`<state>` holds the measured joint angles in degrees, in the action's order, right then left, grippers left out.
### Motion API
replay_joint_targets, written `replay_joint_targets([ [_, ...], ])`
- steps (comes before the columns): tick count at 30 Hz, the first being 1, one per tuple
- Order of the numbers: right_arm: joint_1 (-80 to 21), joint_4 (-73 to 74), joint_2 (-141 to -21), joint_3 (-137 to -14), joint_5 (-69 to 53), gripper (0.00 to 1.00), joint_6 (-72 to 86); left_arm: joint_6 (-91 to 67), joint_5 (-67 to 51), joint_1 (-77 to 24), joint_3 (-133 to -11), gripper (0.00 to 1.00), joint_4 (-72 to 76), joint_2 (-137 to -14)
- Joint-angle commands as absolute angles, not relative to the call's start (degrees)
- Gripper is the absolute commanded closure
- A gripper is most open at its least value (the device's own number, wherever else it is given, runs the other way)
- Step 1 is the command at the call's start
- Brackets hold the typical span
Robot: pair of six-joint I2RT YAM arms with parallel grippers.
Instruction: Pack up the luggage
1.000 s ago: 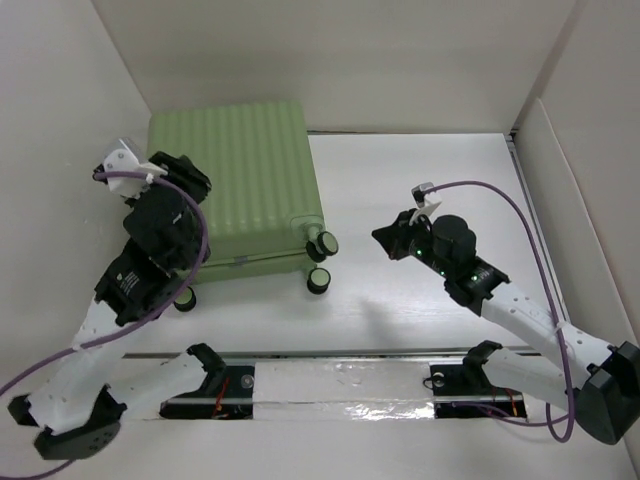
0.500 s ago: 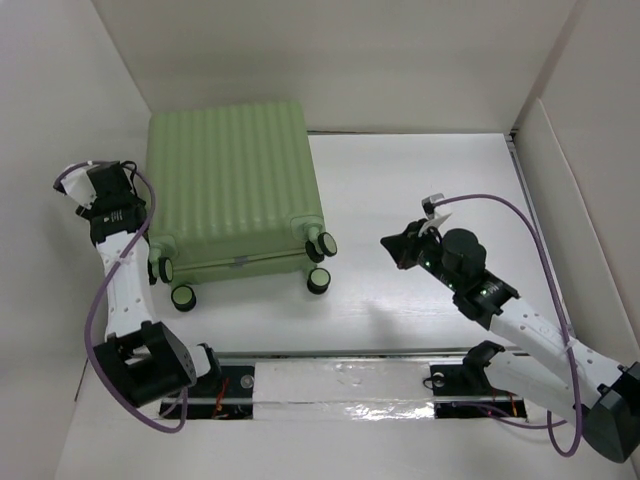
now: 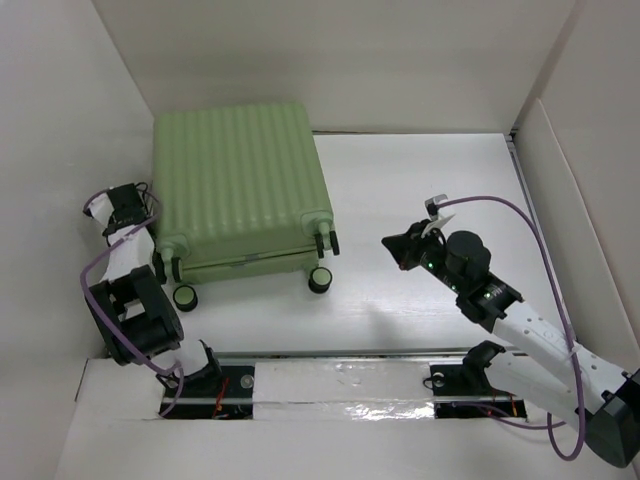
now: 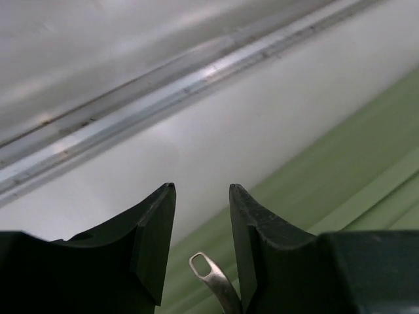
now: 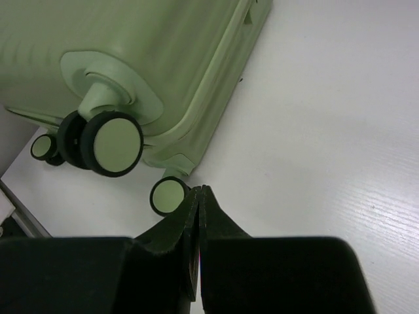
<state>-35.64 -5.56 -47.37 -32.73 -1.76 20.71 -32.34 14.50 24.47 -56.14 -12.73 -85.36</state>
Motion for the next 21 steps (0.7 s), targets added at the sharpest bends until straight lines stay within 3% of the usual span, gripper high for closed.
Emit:
replay_joint_targets([
  [1, -35.07, -6.77, -47.02, -32.69, 0.43, 0.96, 19.95, -36.02, 6.87, 14.34, -52.83, 0.64, -11.08, -82.54],
  [6, -30.68, -1.60, -48.34, -34.10, 4.65, 0.96, 21.62, -45.24, 2.37, 1.96, -43.34, 0.64, -3.52, -75.60],
  [14, -23.91, 3.69, -42.19, -34.19, 10.10, 0.89, 23.55, -61.17, 6.66, -32.36, -27.09, 0.67, 4.48, -57.50],
  [18, -21.62, 4.57, -40.52, -34.80, 10.20, 0.73, 23.55, -58.81, 24.36, -49.54, -31.97, 0.59, -4.54, -49.14],
  [21, -21.01, 4.39, -41.39, -34.98, 9.76, 0.58, 23.64, -56.34, 39.64, -60.59, -41.72, 0.56, -13.86, -51.14],
])
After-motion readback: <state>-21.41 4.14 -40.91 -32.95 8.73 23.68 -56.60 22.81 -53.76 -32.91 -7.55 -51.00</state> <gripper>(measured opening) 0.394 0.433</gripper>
